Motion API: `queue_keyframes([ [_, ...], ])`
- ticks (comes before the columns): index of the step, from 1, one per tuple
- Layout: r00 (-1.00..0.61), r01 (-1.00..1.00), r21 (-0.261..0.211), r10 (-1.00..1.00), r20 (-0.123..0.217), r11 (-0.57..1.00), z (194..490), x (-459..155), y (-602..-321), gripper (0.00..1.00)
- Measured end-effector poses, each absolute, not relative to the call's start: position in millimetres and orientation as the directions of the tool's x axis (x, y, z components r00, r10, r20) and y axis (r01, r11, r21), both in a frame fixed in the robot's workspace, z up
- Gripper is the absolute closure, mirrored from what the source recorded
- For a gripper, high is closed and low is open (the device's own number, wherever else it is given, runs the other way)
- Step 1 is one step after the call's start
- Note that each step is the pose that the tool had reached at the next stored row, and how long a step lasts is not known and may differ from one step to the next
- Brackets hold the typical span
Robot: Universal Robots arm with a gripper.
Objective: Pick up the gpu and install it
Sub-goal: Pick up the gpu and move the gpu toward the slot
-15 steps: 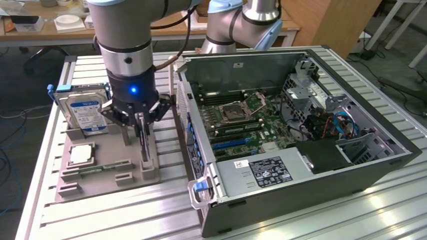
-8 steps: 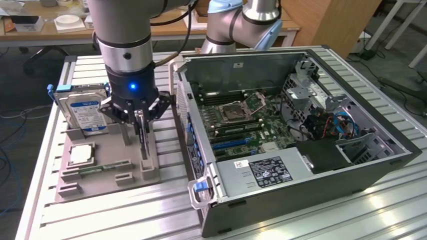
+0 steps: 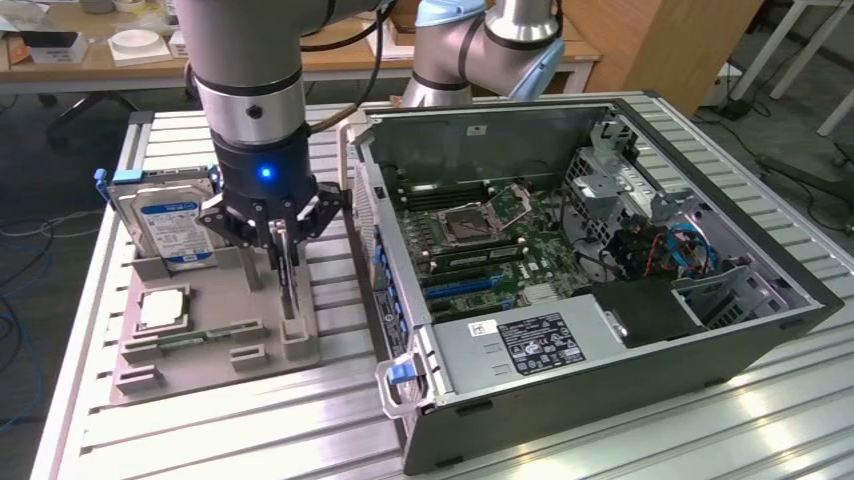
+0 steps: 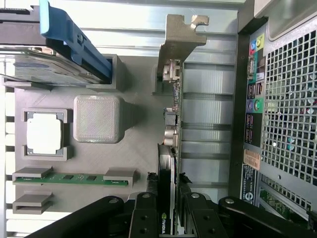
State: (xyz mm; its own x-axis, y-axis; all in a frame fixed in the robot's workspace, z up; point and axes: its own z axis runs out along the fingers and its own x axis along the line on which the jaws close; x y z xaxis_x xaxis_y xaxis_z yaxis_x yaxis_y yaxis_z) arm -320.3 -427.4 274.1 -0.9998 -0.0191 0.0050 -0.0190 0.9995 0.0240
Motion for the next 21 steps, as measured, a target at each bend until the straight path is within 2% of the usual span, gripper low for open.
queue_keyframes([
  [21,-1.0,-0.019,0.026,-0.019,0.005,0.999,287,-320,-427,0.74],
])
